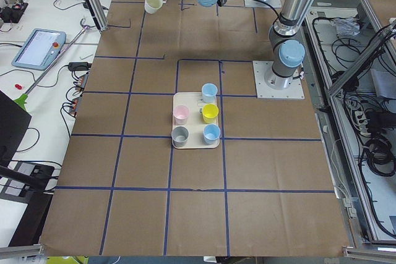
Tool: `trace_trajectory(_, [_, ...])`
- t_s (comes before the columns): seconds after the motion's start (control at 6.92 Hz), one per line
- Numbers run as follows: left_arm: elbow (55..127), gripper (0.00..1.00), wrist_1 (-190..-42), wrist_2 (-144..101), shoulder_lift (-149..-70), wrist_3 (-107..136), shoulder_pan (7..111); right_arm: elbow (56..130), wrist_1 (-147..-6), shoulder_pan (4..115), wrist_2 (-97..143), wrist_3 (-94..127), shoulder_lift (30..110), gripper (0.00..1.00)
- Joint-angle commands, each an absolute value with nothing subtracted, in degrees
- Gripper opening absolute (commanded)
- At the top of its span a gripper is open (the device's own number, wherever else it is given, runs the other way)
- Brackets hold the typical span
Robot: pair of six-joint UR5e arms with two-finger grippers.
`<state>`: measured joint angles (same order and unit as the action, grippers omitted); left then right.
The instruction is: Transfer IKEA cup to right arm and place on rack
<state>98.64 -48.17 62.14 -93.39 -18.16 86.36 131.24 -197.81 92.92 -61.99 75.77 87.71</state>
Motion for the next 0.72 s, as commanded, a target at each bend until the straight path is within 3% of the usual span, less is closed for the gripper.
trace_trajectory(0.0, [112.0,0.00,-25.0,50.1,-90.8,-19.2,86.3,131.0,-197.7,92.6,-62.3,79.2,88.0,1.00])
trace_trajectory(0.58, [128.6,0.01,7.3,35.1,-93.5,-19.0,86.2,131.5,-197.7,93.3,-62.1,91.7,88.9,1.00])
